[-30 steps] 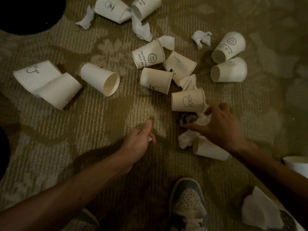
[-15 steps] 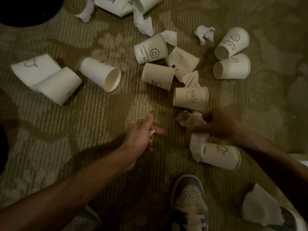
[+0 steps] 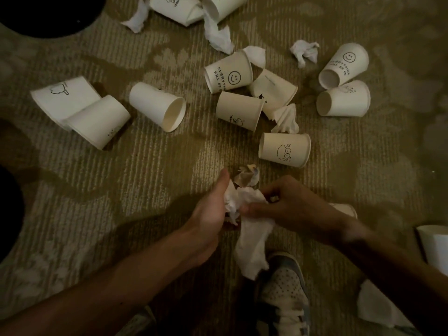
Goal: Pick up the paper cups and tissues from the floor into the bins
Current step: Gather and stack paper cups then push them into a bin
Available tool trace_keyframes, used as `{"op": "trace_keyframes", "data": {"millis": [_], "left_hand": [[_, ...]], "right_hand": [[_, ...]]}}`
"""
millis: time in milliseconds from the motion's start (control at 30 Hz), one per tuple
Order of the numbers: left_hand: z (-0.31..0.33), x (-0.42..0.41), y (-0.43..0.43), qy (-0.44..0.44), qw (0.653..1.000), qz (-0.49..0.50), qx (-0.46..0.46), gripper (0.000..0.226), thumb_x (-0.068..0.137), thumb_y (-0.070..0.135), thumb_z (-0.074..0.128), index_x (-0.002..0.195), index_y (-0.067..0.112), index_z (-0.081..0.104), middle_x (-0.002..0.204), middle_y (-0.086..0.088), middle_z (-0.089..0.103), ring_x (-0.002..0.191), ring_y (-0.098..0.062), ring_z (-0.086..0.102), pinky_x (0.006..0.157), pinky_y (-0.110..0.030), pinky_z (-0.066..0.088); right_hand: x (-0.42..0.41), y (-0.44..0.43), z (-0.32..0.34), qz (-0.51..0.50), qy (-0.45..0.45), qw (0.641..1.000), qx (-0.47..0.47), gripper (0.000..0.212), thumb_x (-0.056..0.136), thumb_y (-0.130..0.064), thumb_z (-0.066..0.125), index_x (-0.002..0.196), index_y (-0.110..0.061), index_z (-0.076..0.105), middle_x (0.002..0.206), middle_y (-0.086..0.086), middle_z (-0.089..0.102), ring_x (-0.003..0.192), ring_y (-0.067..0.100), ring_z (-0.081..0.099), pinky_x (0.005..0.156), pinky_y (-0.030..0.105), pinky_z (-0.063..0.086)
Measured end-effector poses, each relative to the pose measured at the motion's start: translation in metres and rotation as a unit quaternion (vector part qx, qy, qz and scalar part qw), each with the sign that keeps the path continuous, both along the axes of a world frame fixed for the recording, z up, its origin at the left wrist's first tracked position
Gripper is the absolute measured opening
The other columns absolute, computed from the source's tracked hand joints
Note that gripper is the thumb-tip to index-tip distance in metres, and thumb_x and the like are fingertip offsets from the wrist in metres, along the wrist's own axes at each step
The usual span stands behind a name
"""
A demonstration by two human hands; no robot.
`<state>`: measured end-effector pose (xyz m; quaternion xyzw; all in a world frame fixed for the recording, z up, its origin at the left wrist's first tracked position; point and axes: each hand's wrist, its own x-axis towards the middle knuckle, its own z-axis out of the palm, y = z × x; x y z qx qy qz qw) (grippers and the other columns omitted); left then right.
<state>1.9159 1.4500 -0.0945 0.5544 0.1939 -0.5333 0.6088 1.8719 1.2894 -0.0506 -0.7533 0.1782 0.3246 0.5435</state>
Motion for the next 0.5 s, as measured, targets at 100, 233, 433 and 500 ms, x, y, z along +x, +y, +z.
{"op": "trace_keyframes", "data": {"millis": [100,233,433,500], "left_hand": [[0.002,0.0,0.007,0.03,0.999,0.015,0.005,0.057,0.093,0.067,0.038,0.072,0.034,0.08,0.088,-0.001,0.078,0.079,-0.012,0.075,0.065,-0.026,0.056],[0.007,0.0,0.012,0.064,0.997,0.043,-0.022,0.055,0.099,0.053,0.04,0.074,0.027,0.082,0.084,0.0,0.078,0.074,-0.012,0.074,0.053,-0.024,0.057],[0.005,0.005,0.024,0.087,0.994,0.059,-0.025,0.052,0.097,0.057,0.043,0.113,0.018,0.072,0.107,-0.011,0.075,0.092,-0.025,0.074,0.065,-0.04,0.06],[0.002,0.007,0.028,0.085,0.995,0.045,-0.017,0.055,0.095,0.061,0.042,0.109,0.017,0.073,0.105,-0.01,0.075,0.094,-0.023,0.074,0.069,-0.037,0.059]], "right_hand": [[-0.001,0.01,-0.006,-0.049,-0.016,0.999,0.011,0.016,0.082,-0.033,0.071,0.087,-0.018,0.077,0.08,-0.004,0.076,0.068,0.01,0.071,0.064,0.025,0.059],[-0.001,0.021,-0.01,-0.069,-0.021,0.997,0.041,0.023,0.089,-0.029,0.066,0.096,-0.01,0.076,0.092,0.001,0.077,0.088,0.015,0.074,0.086,0.041,0.059],[0.0,0.035,-0.009,-0.052,-0.039,0.992,0.104,0.031,0.101,-0.029,0.046,0.09,-0.023,0.074,0.092,-0.017,0.075,0.088,0.0,0.069,0.074,0.011,0.05],[-0.002,0.041,-0.006,0.067,-0.08,0.993,0.051,0.03,0.103,-0.036,0.042,0.089,-0.034,0.068,0.093,-0.031,0.066,0.096,-0.013,0.059,0.081,0.005,0.043]]}}
